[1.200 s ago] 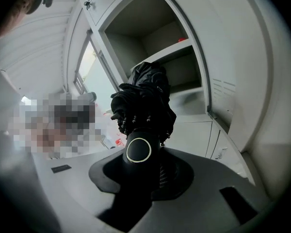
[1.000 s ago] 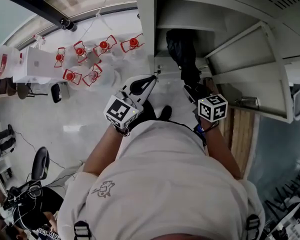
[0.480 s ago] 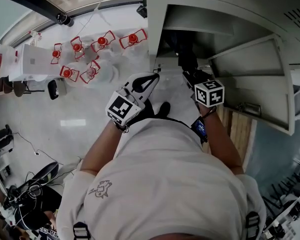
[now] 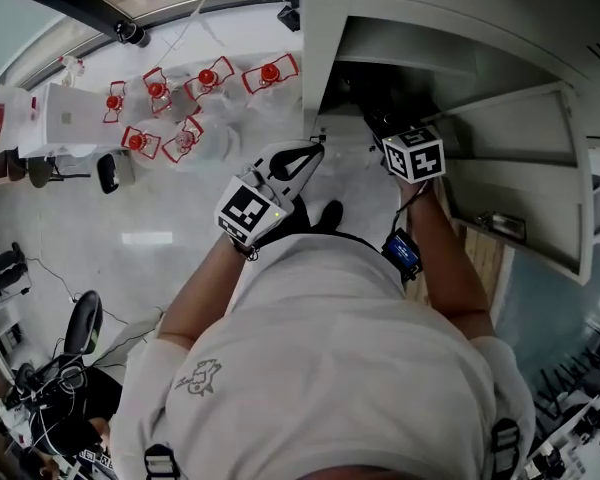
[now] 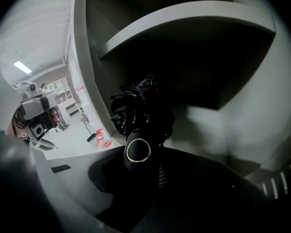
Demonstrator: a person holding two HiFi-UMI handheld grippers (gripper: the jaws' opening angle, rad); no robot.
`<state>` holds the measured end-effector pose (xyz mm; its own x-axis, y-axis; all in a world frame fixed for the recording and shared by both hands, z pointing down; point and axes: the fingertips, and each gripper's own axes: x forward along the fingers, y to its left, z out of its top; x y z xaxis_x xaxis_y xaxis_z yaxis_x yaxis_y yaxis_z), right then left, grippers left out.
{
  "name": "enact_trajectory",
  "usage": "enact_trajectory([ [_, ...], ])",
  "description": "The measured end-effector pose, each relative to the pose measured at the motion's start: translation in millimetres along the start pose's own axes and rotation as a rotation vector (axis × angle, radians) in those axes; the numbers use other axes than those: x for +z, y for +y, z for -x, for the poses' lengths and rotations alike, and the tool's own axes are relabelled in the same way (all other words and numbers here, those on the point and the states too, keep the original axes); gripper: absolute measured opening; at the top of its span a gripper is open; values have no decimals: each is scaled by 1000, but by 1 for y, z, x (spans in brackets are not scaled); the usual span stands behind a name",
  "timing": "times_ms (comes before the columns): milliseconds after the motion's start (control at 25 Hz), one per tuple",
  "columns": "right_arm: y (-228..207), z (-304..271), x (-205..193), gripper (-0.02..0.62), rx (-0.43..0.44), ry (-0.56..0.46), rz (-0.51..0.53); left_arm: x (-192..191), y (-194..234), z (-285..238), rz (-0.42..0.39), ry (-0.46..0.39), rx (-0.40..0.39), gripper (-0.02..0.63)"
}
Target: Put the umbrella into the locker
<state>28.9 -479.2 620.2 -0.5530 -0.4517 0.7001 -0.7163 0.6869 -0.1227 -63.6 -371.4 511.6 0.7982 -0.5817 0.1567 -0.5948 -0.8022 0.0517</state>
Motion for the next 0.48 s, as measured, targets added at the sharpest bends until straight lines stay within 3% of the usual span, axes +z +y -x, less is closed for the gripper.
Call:
enact_trajectory([
  [480, -22, -27, 16, 144, -35, 19, 52, 5, 3, -3, 12, 0, 3, 11],
])
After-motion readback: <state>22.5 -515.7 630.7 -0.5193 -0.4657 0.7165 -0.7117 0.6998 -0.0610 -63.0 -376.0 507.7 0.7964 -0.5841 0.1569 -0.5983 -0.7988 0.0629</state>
